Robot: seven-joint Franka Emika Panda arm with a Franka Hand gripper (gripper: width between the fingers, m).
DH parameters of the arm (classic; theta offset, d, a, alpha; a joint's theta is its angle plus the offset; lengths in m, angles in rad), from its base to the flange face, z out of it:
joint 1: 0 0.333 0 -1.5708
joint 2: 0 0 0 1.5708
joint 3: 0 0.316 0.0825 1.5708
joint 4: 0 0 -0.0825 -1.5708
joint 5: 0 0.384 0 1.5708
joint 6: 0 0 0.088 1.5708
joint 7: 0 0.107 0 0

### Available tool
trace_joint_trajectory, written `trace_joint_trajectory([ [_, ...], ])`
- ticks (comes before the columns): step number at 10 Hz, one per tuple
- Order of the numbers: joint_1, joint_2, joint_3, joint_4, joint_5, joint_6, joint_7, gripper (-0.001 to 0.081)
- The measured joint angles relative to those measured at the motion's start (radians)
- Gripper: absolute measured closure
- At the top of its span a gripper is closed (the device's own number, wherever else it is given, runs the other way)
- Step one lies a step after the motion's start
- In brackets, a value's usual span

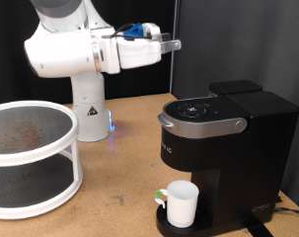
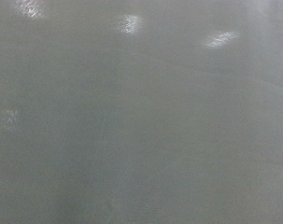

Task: Make a cup of coffee with the keurig machine

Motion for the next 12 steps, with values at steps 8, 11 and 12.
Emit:
trace_joint_trajectory([
  [8,-0.028,0.022,0.279,0.179,-0.503,0.307,0.206,0.0004],
  [11,-0.048,0.029,0.400,0.238,-0.826,0.403,0.403,0.0004],
  [12,-0.052,0.043,0.428,0.275,-0.888,0.405,0.494,0.0004],
])
